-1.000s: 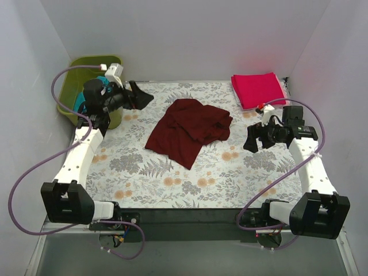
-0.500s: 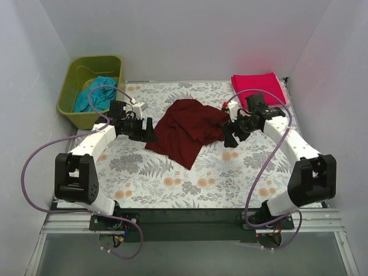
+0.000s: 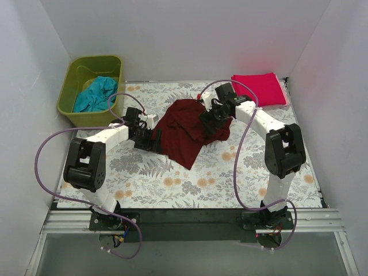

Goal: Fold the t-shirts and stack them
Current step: Flatten the tshirt out

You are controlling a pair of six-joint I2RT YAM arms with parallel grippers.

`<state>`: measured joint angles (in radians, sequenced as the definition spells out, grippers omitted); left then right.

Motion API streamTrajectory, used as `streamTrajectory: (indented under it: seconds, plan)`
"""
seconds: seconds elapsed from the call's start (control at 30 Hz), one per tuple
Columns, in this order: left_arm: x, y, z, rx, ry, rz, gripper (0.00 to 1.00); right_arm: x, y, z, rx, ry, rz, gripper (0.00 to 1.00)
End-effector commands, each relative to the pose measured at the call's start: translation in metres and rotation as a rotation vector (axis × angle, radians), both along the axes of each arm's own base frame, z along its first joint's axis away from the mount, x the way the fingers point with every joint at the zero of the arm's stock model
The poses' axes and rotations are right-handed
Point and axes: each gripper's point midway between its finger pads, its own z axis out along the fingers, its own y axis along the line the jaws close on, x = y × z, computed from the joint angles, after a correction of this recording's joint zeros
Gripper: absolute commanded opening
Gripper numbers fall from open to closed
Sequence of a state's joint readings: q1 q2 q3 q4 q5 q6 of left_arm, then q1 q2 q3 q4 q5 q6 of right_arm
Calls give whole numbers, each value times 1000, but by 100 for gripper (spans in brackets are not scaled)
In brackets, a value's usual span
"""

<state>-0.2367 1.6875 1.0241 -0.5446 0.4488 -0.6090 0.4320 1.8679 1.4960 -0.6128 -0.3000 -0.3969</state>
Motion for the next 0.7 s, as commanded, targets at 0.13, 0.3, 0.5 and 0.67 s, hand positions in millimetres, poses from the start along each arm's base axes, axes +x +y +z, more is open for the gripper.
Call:
streamTrajectory:
  seconds: [0.13,0.3,0.5,0.67]
  plan:
    - [17,-7,9,0,-53,22,66,-1,70,20,89,-35,108,65]
    - [18,-6,4,12,-37,42,64,-6,89,5,63,-23,140,59]
    - [23,-6,4,15,-43,49,64,-8,99,-19,-24,-34,151,56]
    - [23,-5,0,18,-36,56,65,-6,93,-38,-113,-56,137,53]
